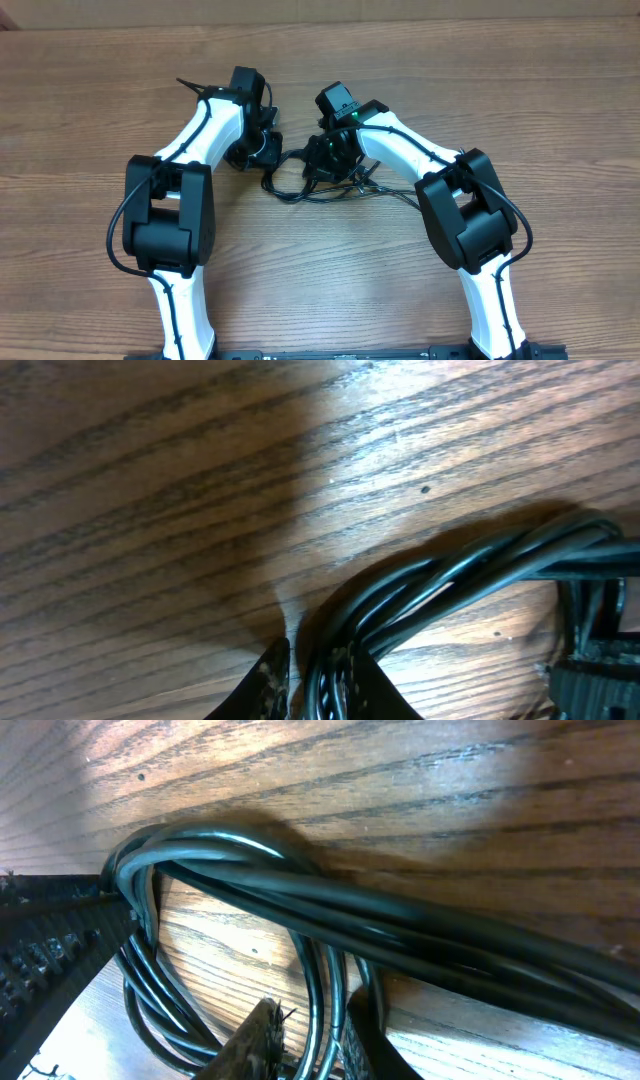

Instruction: Untangle cables

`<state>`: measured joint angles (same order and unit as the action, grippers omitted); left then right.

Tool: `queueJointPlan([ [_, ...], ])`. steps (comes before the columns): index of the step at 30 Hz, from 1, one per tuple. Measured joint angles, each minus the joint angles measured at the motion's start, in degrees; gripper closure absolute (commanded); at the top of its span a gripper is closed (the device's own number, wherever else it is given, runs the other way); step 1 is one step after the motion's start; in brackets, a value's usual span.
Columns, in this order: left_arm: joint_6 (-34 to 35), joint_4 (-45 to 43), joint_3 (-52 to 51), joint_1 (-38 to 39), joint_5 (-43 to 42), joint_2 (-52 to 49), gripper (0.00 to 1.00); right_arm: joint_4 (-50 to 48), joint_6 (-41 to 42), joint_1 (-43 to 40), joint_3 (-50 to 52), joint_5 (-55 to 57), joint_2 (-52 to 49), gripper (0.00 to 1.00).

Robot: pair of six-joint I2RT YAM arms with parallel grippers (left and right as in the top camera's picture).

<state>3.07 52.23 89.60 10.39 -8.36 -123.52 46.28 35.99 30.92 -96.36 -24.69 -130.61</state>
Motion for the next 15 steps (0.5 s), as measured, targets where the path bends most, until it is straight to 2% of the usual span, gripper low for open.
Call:
queueJointPlan([
  [7, 2.9, -1.7, -1.3, 0.4, 1.8, 0.7, 0.82, 0.0, 0.1, 0.0, 0.0, 0.0, 0.0, 0.75],
  [15, 8.0, -6.7, -6.4, 0.9, 5.1, 3.5, 0.77, 0.2, 0.0, 0.2, 0.0, 0.2, 0.0, 0.74],
])
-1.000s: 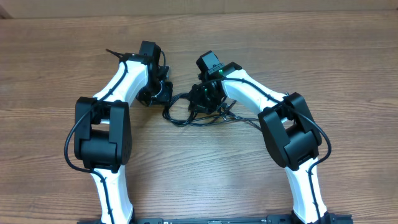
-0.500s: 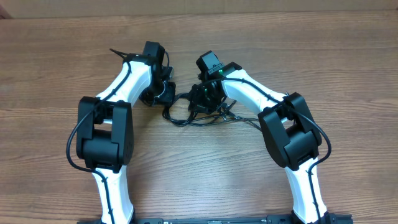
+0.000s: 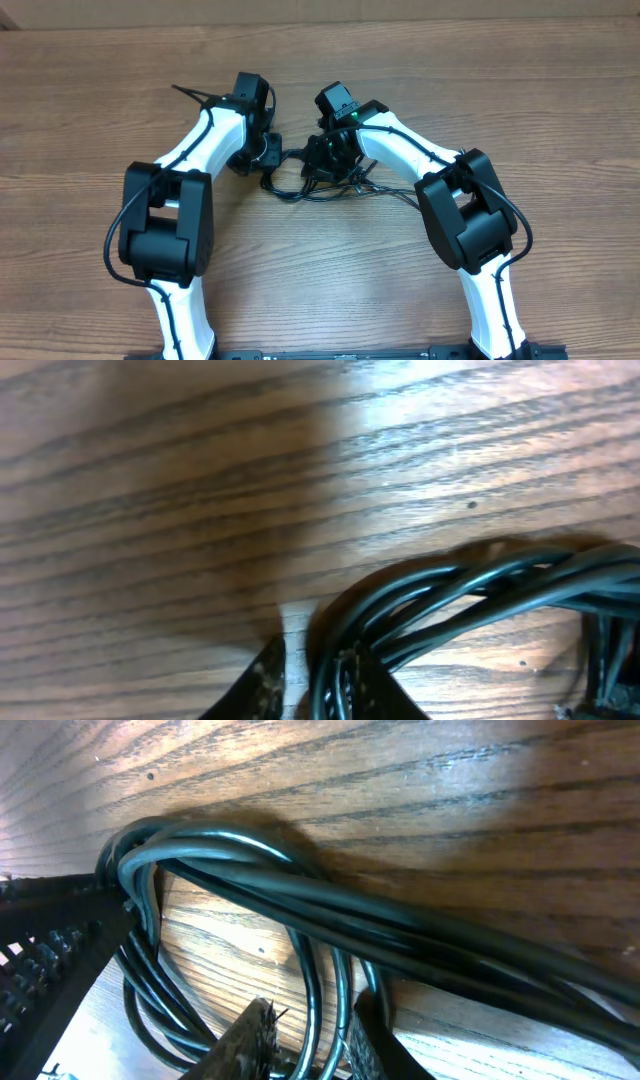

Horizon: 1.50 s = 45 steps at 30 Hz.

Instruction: Untangle cables

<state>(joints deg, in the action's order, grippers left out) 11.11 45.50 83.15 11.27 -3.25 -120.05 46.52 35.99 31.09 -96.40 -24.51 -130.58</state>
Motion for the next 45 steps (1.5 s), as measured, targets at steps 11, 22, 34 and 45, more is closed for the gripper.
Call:
queueJointPlan([
  [11, 1.3, -1.4, -1.4, 0.0, 0.4, 0.7, 0.74, 2.8, 3.7, 1.3, -0.8, 7.1, 0.9, 0.56],
  [22, 1.9, -1.6, -1.5, 0.0, 0.2, 0.8, 0.74, 6.0, -4.0, 0.7, -3.9, 2.7, -0.4, 0.51],
  [34, 2.1, -2.3, -1.9, -0.3, -0.2, 0.9, 0.78, 18.8, -8.2, 0.4, -11.1, 1.7, -2.4, 0.52],
  [45, 1.9, -3.3, -1.9, -0.3, -1.2, 0.9, 0.93, 14.7, -4.5, 2.6, -10.0, 14.1, -2.6, 0.52],
])
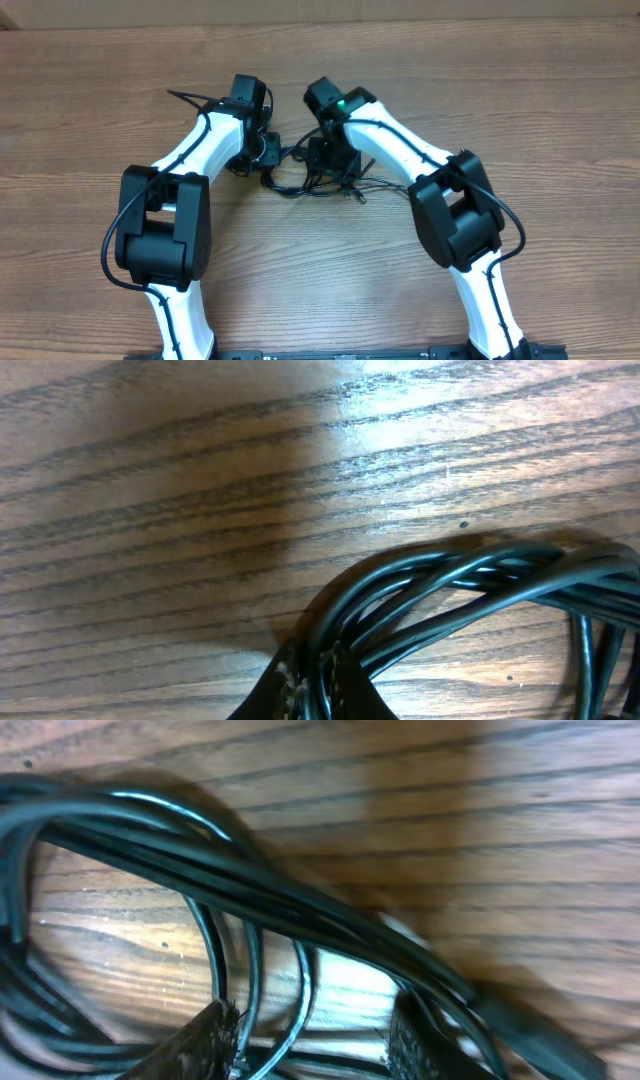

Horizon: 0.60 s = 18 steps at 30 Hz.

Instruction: Untangle cables

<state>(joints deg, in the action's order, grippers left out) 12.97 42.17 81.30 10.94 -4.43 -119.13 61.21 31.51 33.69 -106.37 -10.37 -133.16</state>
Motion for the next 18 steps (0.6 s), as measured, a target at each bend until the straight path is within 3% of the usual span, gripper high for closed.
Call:
queueJointPlan([
  [10, 0.0, 0.0, 0.0, 0.0, -0.1, 0.0, 0.96, -5.4, 6.2, 5.6, 2.5, 12.1, 1.0, 0.53],
  [15, -0.3, 0.1, 0.0, 0.1, 0.4, 0.0, 0.83, -5.6, 8.7, 5.9, 3.4, 16.2, 1.3, 0.53],
  [18, -0.4, 0.3, 0.0, 0.1, 1.5, 0.0, 0.82, -5.8, 9.4, 5.9, 3.7, 17.3, 1.5, 0.51],
])
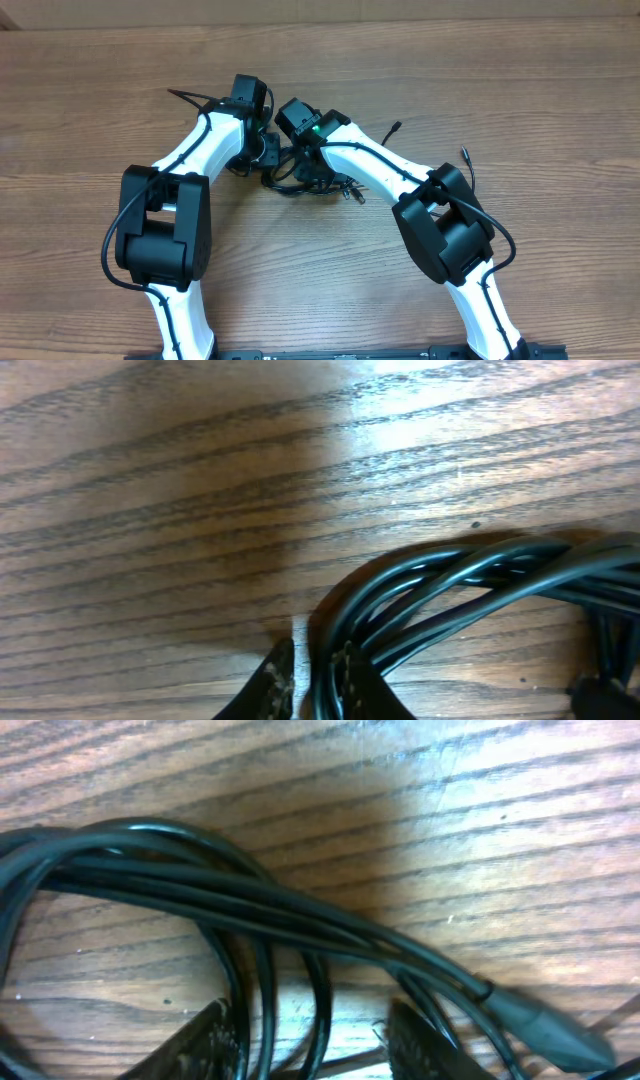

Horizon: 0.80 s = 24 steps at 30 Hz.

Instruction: Untangle cables

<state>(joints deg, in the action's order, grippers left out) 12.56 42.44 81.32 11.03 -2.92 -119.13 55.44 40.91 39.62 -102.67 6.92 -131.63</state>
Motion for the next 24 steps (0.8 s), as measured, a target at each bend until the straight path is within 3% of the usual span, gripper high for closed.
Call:
queueJointPlan([
  [24, 4.5, 2.6, 0.1, -6.7, -3.1, -0.1, 0.78, -2.3, 2.1, -2.0, 0.2, -3.7, 0.1, 0.5],
])
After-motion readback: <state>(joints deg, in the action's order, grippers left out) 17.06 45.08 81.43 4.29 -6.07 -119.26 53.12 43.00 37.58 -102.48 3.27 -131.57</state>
